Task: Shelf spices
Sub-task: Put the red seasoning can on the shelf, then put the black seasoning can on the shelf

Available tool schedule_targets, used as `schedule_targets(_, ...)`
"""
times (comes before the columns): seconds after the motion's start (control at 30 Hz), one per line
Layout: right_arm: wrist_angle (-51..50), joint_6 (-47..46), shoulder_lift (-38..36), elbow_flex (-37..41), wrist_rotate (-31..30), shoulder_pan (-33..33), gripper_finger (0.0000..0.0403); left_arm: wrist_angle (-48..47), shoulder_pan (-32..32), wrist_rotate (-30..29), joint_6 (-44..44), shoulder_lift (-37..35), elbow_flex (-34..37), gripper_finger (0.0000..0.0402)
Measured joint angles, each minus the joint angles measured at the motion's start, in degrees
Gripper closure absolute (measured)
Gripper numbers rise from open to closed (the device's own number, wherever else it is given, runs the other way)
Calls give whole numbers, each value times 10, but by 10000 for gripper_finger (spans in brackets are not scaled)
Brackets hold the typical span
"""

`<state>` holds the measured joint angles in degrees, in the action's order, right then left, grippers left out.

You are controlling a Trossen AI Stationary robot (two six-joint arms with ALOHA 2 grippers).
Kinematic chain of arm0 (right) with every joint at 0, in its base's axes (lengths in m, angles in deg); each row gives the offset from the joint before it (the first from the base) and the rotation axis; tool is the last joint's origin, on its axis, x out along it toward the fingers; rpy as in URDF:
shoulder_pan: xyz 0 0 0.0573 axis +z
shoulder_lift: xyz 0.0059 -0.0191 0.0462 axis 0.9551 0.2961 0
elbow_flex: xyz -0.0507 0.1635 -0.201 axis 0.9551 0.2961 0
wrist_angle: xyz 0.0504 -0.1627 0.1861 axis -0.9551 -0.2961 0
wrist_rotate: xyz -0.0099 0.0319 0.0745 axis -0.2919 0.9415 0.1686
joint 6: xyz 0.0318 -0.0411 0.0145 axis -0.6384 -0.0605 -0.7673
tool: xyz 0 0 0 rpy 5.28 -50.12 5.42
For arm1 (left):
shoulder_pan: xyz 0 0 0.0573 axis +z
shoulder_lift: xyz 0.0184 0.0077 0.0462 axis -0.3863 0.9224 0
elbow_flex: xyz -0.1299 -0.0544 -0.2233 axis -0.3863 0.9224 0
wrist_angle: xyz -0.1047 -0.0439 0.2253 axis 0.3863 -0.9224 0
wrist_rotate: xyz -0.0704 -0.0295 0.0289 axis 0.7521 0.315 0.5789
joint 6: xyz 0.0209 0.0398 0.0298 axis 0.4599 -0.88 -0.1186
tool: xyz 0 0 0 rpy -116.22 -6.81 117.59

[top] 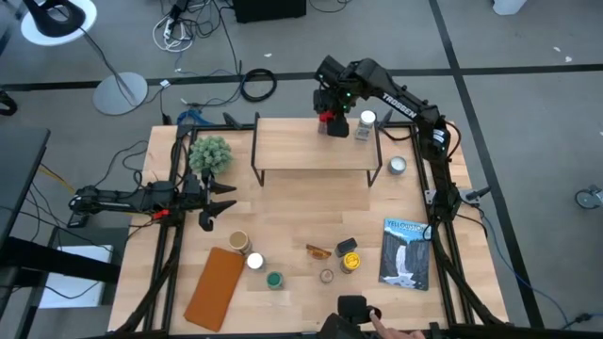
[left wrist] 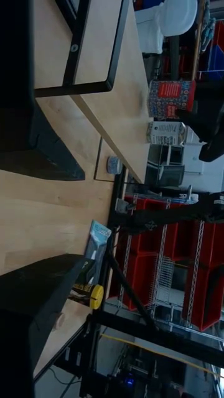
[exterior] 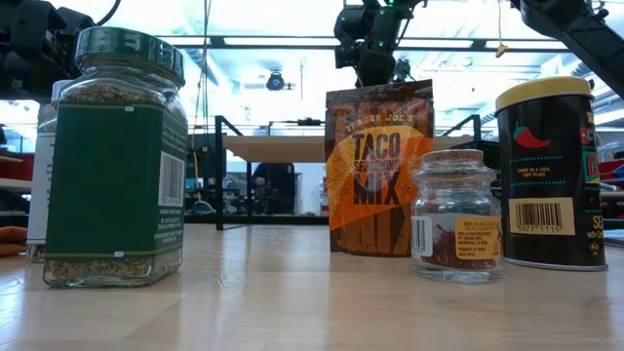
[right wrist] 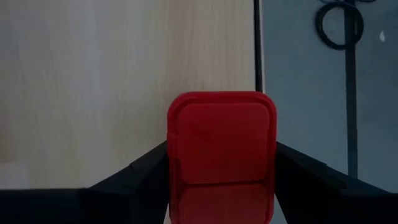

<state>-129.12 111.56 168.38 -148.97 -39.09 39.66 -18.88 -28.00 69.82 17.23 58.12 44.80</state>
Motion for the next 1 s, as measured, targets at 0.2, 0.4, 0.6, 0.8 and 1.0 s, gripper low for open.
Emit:
schedule_targets(0.2,3,-1,0,0,4,2,154,0,0,0,0,0,0,193)
schedule_targets(0.4,6,-5,0,0,0,8,151,0,0,0,0,0,0,193)
schedule_targets(0.6,6,-5,-1,0,-18,9,152,0,0,0,0,0,0,193)
schedule_targets(0.8,6,-5,-16,0,-20,13,148,0,0,0,0,0,0,193)
schedule_targets(1.0,8,-9,-41,0,-20,15,148,0,0,0,0,0,0,193)
